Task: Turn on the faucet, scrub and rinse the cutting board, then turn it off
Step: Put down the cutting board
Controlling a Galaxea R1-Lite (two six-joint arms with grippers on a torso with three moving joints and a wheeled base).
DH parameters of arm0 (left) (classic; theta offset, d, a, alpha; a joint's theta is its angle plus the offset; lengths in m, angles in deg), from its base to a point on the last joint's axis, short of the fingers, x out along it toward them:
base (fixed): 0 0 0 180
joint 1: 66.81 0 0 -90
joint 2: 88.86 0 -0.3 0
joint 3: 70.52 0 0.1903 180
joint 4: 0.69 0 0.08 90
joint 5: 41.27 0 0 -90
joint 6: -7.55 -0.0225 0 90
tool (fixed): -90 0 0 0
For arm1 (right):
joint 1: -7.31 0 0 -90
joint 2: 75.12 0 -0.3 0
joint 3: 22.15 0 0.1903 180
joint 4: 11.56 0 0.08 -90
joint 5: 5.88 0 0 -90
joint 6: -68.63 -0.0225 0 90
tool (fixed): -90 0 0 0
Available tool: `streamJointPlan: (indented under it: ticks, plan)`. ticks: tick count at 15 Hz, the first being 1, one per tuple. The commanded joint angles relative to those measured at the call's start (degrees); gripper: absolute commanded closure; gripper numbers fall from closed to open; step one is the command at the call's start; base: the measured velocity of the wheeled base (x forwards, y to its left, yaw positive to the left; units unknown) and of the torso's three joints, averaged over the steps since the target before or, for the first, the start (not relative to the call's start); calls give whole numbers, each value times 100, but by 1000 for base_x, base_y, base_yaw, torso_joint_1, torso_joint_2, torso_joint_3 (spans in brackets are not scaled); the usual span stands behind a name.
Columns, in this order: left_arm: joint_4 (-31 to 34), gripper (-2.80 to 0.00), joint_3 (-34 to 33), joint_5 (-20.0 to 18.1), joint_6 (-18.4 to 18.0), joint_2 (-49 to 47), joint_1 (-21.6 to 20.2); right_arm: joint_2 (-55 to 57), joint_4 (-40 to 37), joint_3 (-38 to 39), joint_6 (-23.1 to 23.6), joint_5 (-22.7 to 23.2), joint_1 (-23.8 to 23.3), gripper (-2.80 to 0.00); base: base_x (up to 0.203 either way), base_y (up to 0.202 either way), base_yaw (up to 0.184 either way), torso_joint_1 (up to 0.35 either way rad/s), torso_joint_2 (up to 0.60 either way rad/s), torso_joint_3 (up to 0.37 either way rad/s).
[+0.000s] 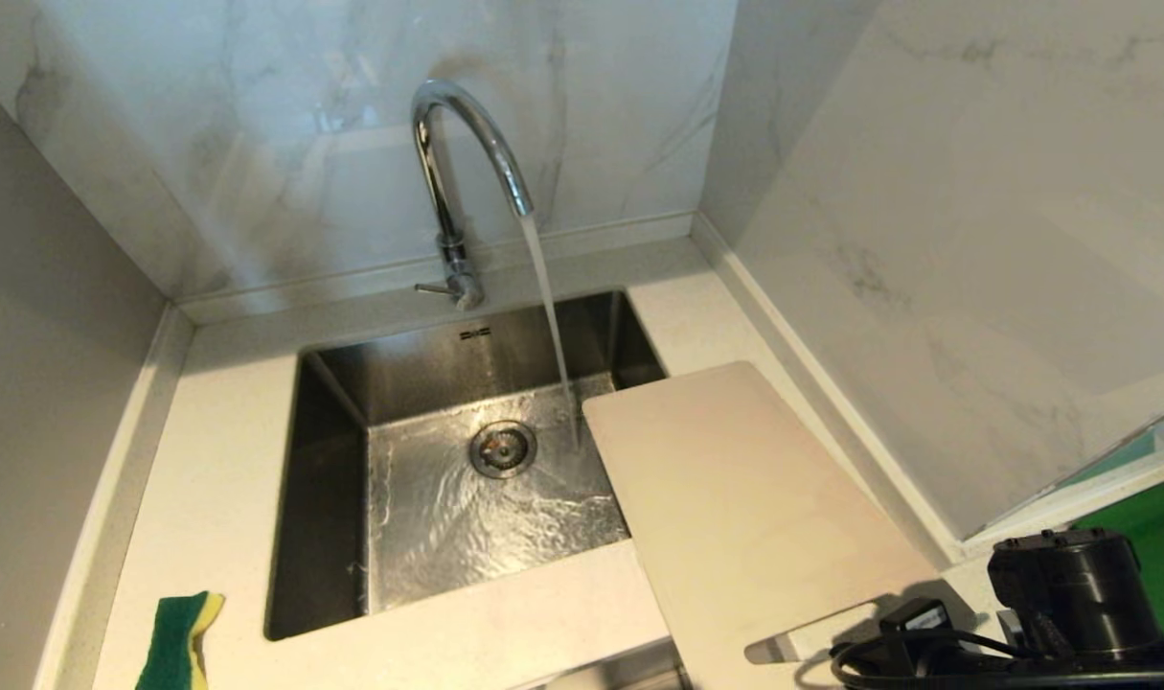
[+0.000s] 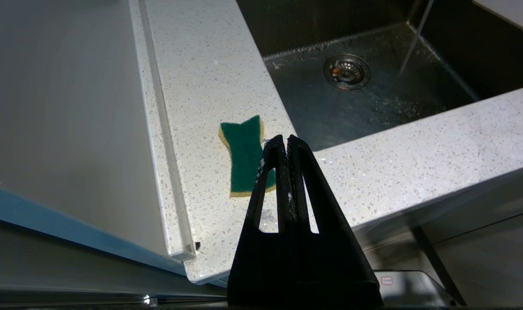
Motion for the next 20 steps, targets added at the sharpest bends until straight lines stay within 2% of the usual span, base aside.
streamJointPlan:
  ticks: [1, 8, 16, 17, 20]
  plan:
    - [2, 0, -9, -2, -2, -7, -1, 311, 40, 10, -37, -8, -44, 0, 0, 0, 0, 0, 0, 0]
    - [2, 0, -9, -2, -2, -7, -1, 514, 379, -40, -33, -37, -44, 0, 0, 0, 0, 0, 0, 0]
    - [2, 0, -9, -2, -2, -7, -1, 470, 387, -23, -42, -37, -44, 0, 0, 0, 0, 0, 0, 0]
    - [2, 0, -9, -2, -2, -7, -1, 470, 400, -23, -42, -37, -44, -280, 0, 0, 0, 0, 0, 0]
    - [2, 0, -9, -2, -2, -7, -1, 440, 387, -1, -46, -28, -44, -280, 0, 0, 0, 0, 0, 0]
